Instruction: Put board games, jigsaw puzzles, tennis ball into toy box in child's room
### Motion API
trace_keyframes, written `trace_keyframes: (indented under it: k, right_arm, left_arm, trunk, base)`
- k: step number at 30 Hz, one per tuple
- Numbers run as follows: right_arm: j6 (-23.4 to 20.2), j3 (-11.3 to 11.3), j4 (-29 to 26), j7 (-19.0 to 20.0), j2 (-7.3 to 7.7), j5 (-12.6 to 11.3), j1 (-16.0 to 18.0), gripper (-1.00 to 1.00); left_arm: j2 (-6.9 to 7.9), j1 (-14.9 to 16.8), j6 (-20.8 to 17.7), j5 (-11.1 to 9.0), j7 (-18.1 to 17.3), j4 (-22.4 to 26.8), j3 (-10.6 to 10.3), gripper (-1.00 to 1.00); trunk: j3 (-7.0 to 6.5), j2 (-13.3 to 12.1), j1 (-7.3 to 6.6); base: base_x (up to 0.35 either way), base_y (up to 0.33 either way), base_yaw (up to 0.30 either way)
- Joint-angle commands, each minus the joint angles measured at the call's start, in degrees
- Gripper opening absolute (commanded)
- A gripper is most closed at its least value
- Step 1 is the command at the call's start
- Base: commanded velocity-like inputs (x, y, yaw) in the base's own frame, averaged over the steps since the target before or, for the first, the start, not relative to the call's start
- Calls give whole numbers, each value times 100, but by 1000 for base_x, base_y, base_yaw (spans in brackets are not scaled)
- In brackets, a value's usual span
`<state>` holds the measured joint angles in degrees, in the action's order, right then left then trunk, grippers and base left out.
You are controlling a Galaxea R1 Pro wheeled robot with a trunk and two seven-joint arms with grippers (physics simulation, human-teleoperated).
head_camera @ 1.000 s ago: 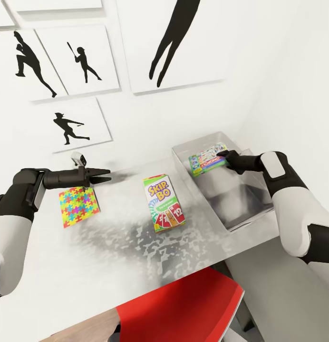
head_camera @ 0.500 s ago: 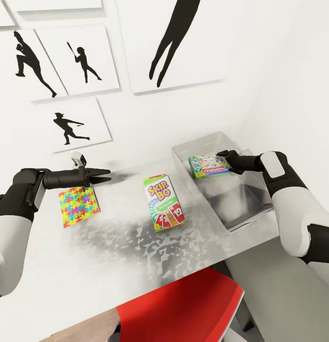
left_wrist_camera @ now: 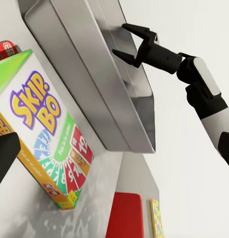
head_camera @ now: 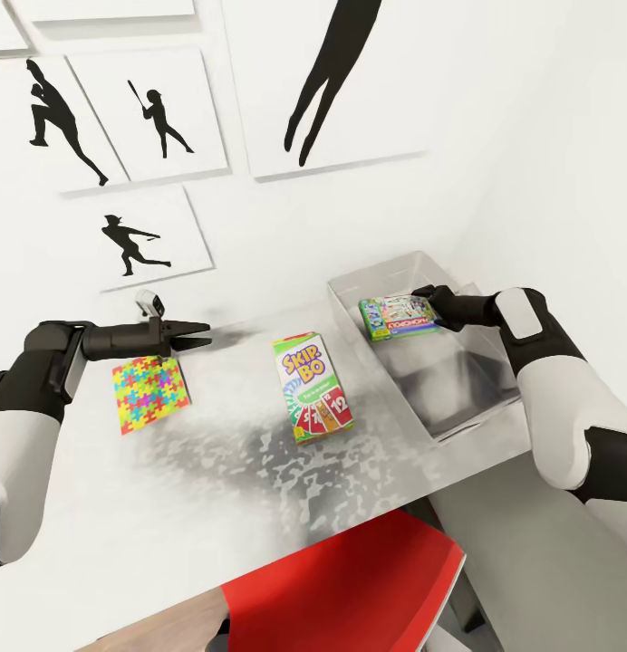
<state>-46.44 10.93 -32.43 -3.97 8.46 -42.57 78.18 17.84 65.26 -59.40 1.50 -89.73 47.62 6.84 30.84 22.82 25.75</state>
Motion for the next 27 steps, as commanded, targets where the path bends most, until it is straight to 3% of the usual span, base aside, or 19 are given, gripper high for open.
trace_keyframes:
  k: [1,17,27]
  right_arm:
    - [-24,14,-5,-40,-2,-50,4,100]
    - [-205,119,-73,-30,7,-75,-11,100]
    - [-435,236,-529,-33,-8,-84,-31,100]
  left_arm:
    - [4,2,-60,12,-27,1,3,100]
    - [34,-4,-60,-22,-27,1,-23,100]
    - [24,-4,-60,0,-27,1,-32,100]
  trunk:
    - [8,10,3]
    - [-96,10,3]
    - [-189,10,3]
  base:
    - [0,0,0]
    - [0,0,0]
    - [-55,0,0]
